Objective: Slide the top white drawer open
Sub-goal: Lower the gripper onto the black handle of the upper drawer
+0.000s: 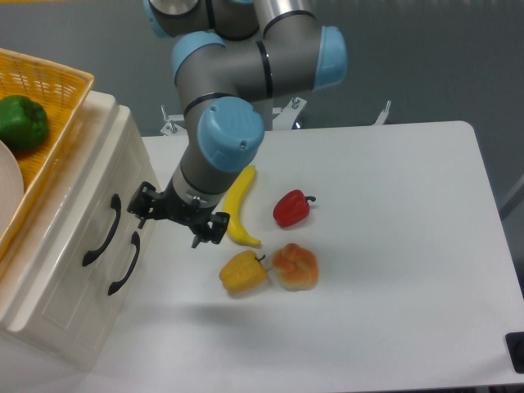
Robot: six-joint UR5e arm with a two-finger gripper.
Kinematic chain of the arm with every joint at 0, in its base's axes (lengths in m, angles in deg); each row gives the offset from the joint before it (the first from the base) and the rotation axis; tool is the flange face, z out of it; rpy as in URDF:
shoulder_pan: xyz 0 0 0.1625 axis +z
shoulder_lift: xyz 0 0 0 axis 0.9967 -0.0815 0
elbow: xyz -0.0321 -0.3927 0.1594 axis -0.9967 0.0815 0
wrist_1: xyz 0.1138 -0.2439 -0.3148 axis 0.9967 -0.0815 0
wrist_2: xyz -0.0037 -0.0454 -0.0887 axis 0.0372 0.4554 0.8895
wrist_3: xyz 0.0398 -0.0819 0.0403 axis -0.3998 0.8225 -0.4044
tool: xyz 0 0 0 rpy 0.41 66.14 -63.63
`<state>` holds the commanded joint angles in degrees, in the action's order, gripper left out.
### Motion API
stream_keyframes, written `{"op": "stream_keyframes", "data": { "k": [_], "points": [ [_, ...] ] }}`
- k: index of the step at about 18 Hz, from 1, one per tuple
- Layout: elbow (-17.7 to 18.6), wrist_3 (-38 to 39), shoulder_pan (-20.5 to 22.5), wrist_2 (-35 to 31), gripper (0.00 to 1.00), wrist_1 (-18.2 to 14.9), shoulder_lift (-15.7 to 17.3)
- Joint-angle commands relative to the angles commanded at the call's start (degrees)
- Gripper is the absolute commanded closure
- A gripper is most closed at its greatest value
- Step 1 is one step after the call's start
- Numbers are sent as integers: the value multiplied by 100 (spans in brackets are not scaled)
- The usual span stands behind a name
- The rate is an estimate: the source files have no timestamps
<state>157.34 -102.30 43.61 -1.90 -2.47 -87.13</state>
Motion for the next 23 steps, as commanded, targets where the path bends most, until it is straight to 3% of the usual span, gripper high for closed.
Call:
{"op": "stream_keyframes", "data": {
  "k": [23],
  "points": [
    [26,272,-387,9,0,44,-141]
  ]
}}
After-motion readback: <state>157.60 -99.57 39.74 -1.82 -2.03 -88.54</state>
